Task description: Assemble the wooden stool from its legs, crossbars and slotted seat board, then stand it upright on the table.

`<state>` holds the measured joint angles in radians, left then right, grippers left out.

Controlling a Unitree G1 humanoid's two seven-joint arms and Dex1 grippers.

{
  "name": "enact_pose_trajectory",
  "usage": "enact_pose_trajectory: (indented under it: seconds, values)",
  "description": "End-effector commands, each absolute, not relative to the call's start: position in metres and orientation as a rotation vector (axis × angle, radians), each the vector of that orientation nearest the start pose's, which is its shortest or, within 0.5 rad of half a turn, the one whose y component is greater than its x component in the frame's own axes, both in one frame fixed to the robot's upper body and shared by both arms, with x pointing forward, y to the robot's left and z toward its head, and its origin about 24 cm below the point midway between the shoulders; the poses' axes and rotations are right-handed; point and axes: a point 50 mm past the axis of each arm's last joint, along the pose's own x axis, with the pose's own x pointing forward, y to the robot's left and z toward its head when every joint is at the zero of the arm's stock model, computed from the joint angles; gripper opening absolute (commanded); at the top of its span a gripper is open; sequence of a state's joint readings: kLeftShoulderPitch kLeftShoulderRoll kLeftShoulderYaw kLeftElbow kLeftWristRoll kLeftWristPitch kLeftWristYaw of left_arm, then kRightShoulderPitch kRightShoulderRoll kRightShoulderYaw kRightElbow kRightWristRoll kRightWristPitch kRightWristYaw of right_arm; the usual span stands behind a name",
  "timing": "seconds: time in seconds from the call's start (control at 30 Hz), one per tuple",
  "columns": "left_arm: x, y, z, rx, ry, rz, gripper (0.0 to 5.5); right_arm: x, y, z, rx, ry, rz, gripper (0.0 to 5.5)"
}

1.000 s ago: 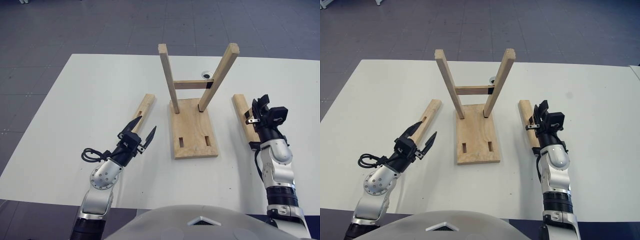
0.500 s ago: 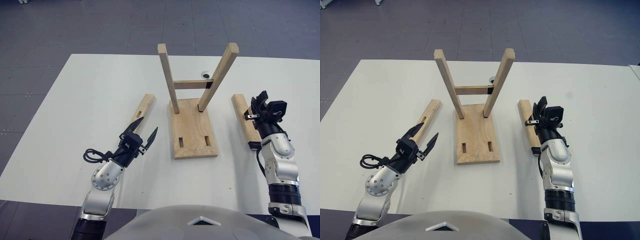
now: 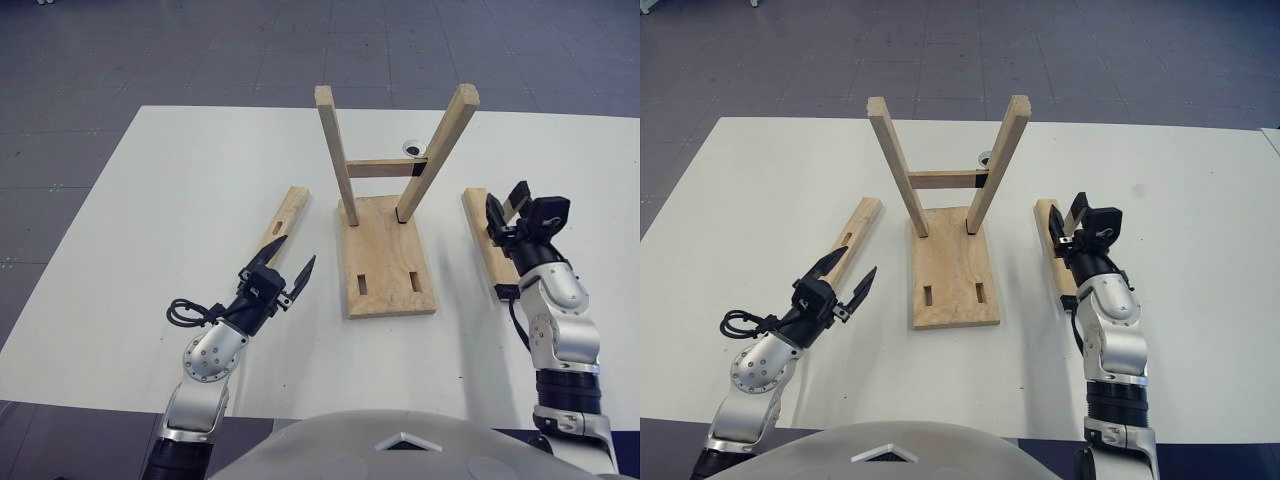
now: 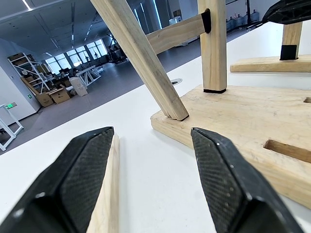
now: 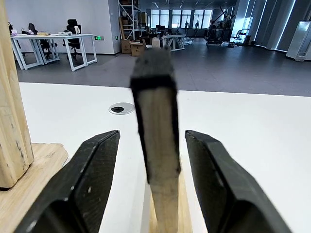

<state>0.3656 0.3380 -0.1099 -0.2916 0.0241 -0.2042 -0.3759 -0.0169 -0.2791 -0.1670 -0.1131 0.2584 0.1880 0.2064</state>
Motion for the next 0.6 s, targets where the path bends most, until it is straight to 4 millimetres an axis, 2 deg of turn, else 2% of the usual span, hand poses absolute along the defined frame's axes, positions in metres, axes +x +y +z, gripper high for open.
enact_pose_trajectory:
  seconds: [0.03, 0.1, 0.23, 0.3, 0.37, 0.43, 0.5, 0.6]
  values:
    - [0.172, 0.165, 0.051, 0.342, -0.059, -0.509, 2.96, 0.260, -0.227, 0.112, -0.039, -0.091, 0.051, 3.18]
    - [0.171, 0.165, 0.051, 0.342, -0.057, -0.510, 2.96, 0.261, -0.226, 0.135, -0.061, -0.149, 0.047, 3.61]
    - [0.171, 0.167, 0.050, 0.344, -0.052, -0.496, 2.96, 0.256, -0.216, 0.200, -0.001, -0.315, 0.051, 3.65]
    - [0.169, 0.166, 0.049, 0.339, -0.049, -0.489, 2.96, 0.266, -0.218, 0.220, 0.061, -0.337, 0.011, 3.65]
    - [0.169, 0.164, 0.048, 0.334, -0.049, -0.489, 2.96, 0.281, -0.218, 0.222, 0.079, -0.290, -0.004, 3.65]
    - [0.172, 0.164, 0.049, 0.336, -0.054, -0.490, 2.96, 0.293, -0.212, 0.206, 0.072, -0.200, 0.020, 3.65]
    - [0.174, 0.164, 0.049, 0.339, -0.059, -0.495, 2.96, 0.297, -0.208, 0.193, 0.076, -0.149, 0.038, 3.65]
    - [0.173, 0.164, 0.049, 0.339, -0.058, -0.497, 2.96, 0.299, -0.206, 0.192, 0.081, -0.153, 0.035, 3.65]
